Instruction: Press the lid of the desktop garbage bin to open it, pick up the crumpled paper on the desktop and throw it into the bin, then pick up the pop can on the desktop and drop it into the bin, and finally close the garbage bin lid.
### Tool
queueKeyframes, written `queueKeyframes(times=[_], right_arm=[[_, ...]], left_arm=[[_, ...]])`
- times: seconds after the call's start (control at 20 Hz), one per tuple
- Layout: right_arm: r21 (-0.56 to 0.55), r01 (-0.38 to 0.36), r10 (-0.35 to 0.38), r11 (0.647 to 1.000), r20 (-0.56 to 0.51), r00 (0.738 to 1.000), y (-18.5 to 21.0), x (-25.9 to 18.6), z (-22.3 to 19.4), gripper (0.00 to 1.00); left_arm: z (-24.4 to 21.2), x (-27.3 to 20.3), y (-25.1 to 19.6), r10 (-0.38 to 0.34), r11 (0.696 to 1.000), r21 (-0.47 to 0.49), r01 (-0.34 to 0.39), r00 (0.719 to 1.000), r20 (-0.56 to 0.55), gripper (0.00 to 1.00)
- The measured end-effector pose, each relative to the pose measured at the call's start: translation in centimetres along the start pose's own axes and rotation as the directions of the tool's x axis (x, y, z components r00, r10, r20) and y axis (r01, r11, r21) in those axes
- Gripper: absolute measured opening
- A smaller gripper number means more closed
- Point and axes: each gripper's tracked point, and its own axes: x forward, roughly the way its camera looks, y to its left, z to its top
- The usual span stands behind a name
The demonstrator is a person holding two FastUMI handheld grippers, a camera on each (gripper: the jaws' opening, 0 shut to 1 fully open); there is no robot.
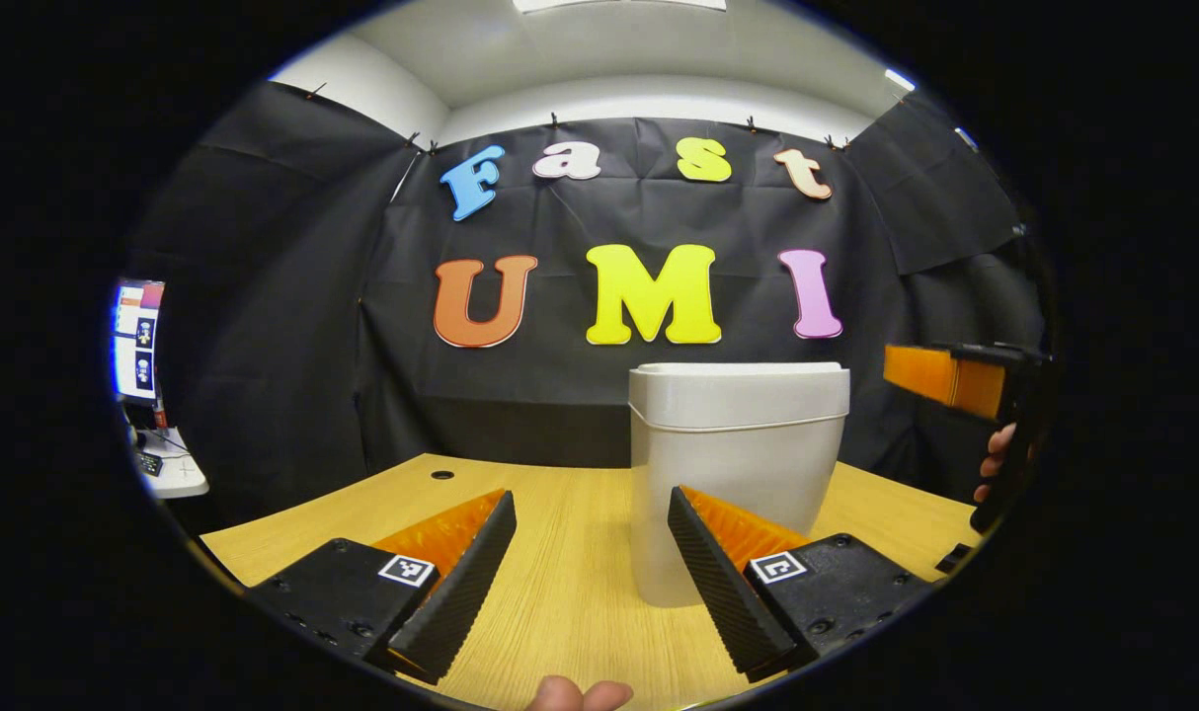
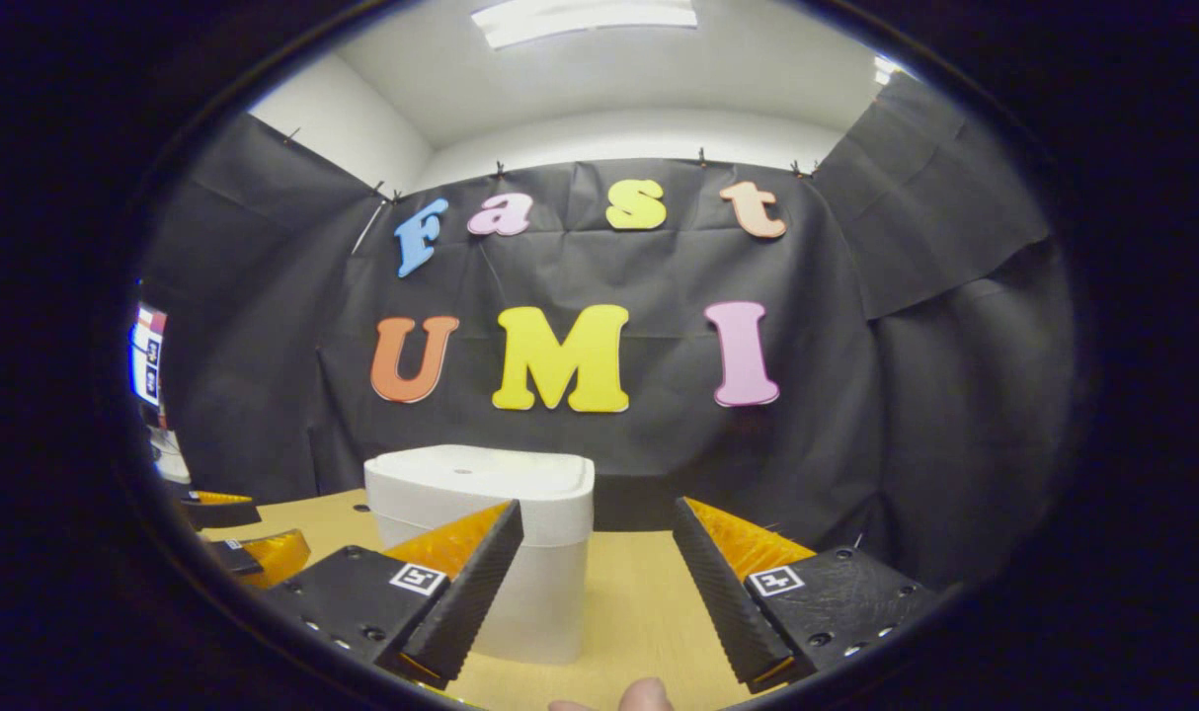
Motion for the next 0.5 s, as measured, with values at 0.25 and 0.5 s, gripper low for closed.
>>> queueKeyframes(times=[0.25, 0.5], right_arm=[[-0.02, 0.016, -0.016, 1.0, -0.002, 1.0, -1.4, -0.8, -1.4, 0.95], [-0.006, 0.003, -0.003, 1.0, -0.033, 0.999, -2.1, -1.5, -3.6, 0.95]], left_arm=[[2.9, 0.2, -1.8, -0.005, 1.0, 0.012, 0.004, 0.999, 0.034, 0.99], [2.6, -0.2, -3.0, -0.001, 1.0, 0.026, 0.001, 1.0, 0.014, 0.99]])
